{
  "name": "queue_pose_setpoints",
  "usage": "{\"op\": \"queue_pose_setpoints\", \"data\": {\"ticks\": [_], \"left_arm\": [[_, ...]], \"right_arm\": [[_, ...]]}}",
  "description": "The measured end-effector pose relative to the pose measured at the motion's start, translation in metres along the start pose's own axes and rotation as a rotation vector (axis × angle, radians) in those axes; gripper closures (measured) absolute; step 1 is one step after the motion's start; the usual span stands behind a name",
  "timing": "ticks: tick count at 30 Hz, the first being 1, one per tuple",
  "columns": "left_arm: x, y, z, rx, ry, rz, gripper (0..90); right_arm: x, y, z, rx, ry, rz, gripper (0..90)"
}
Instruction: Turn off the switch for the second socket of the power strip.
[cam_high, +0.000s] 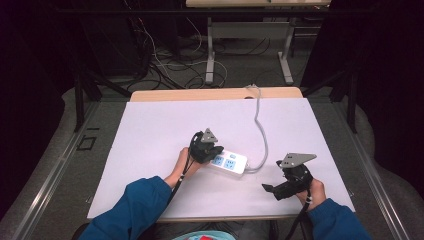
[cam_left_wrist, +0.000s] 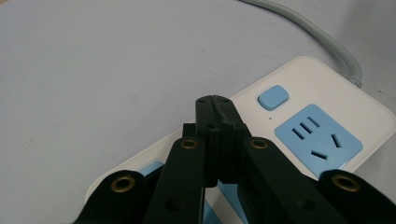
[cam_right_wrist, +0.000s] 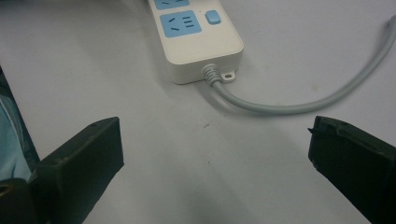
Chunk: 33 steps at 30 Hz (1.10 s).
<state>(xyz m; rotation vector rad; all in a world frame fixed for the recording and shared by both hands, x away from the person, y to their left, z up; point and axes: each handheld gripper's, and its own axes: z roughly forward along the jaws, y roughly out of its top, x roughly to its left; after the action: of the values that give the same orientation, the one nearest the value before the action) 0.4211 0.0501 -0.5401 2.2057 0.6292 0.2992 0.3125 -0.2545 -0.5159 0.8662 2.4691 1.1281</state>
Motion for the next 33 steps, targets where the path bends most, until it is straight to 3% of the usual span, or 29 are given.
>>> {"op": "queue_pose_setpoints", "data": {"ticks": [33], "left_arm": [[-0.0035,-0.0013,-0.0001,-0.001,0.028,0.035,90.0]], "right_arm": [[0.0003,-0.0002,0.0003,0.008,-0.001,0.012,2.6]]}}
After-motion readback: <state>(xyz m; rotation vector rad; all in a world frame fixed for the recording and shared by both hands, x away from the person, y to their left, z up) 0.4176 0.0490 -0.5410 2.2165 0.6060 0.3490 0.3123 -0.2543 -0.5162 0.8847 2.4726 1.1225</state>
